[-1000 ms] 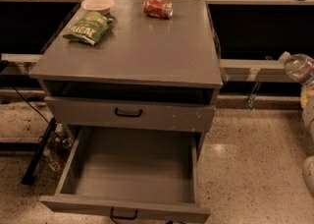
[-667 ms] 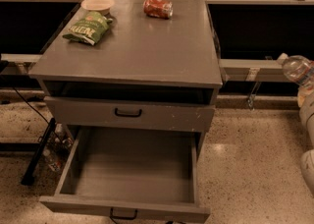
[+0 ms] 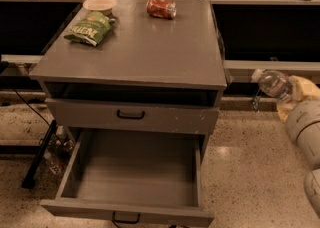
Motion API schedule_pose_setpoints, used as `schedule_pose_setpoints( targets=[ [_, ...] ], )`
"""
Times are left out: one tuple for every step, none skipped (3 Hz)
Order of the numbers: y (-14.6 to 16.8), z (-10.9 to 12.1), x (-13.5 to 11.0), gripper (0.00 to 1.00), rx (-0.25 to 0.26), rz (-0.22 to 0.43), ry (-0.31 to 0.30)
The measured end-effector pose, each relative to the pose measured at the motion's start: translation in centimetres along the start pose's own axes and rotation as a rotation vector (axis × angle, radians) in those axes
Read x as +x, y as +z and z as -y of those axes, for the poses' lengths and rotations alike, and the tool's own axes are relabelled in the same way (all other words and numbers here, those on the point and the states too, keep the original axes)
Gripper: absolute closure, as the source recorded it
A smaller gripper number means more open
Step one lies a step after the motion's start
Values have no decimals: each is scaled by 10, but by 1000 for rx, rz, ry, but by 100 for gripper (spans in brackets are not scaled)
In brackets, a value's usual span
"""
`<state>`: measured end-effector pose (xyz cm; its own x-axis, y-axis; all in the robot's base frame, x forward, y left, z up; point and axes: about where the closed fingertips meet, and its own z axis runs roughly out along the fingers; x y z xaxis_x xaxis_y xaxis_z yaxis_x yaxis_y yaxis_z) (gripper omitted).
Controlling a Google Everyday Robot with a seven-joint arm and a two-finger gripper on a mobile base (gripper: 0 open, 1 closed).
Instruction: Place water bottle into middle drawer
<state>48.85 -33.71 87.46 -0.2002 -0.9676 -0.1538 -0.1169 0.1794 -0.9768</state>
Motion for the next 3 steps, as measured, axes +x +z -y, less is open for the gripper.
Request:
schedule_pose_setpoints(
  targets=[
    [-6,-21,-24,100,-69,91,3],
    [16,-32,-9,100,-113,52,20],
    [28,-38,-2,100,-135,33,28]
  ],
)
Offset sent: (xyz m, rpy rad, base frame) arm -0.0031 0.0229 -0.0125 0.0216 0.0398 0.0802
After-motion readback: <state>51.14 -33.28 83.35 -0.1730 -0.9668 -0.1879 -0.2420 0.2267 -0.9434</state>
